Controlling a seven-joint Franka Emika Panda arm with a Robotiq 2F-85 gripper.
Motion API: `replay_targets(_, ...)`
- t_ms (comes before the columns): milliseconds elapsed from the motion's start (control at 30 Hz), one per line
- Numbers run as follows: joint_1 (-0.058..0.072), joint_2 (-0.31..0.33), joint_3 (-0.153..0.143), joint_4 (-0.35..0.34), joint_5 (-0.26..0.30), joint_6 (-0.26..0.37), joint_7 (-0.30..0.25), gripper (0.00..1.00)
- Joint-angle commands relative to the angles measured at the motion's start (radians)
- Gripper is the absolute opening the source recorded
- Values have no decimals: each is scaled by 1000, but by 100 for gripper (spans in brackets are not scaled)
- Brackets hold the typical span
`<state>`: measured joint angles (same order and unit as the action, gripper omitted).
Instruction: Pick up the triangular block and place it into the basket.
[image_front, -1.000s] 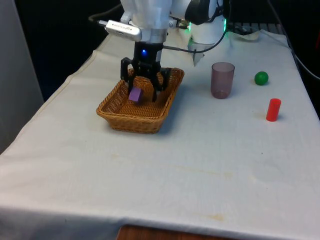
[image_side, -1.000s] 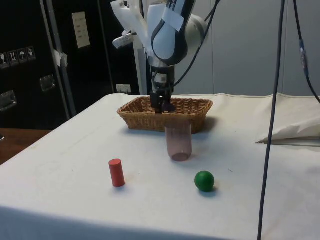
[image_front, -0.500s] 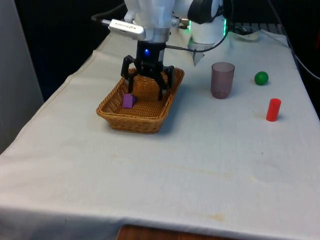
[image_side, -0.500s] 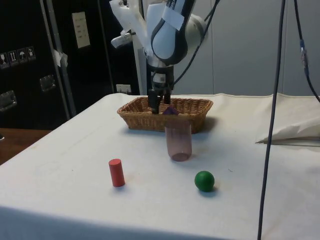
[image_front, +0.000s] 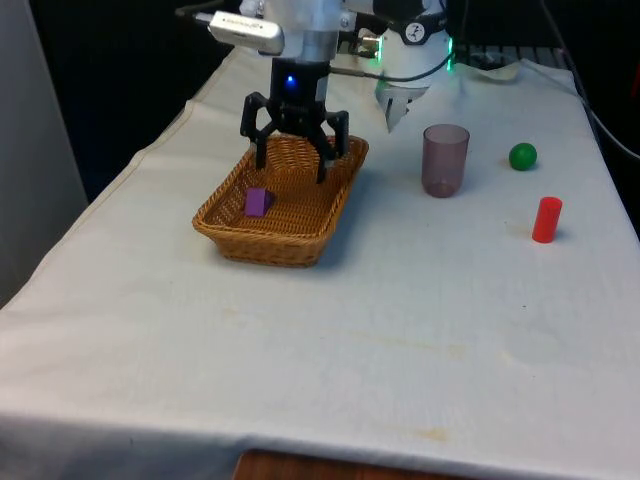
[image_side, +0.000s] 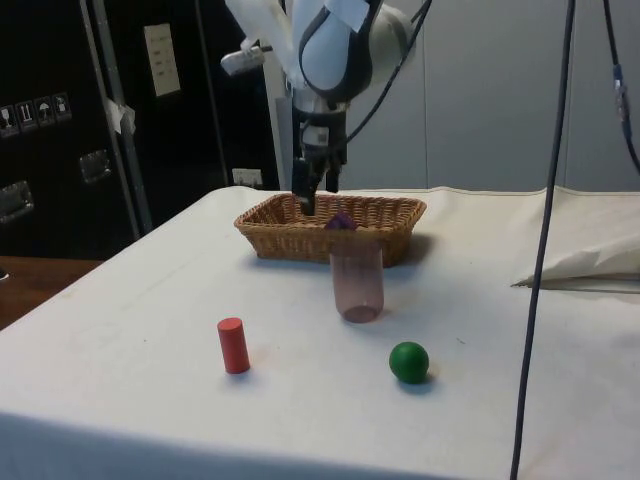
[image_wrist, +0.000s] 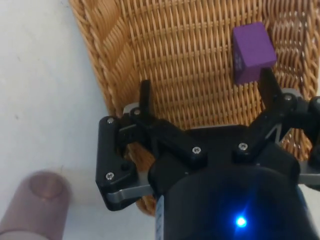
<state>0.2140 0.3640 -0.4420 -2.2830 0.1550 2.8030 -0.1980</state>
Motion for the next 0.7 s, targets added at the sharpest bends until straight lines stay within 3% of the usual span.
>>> replay_targets(0,0,-11,-2,-1,0,-10,-3,100)
replay_targets(33,5,-31,-11,-6,-10,-28,-3,100)
replay_targets(200,6,-79,-23,-4,-21,-73,-7,100)
replay_targets(267,1,-81,-14,-3,-7,-71,-16,100)
replay_targets(300,6,-96,-26,-2,-24,-88,-8,100)
replay_targets(533,7,-156,-31,3,-50,-143,-4,100)
replay_targets(567,1,-154,-22,1,-31,-134,-18,100)
replay_targets(600,7,-163,-31,4,-53,-149,-3,100)
replay_targets(667,5,-168,-30,5,-57,-153,-2,100)
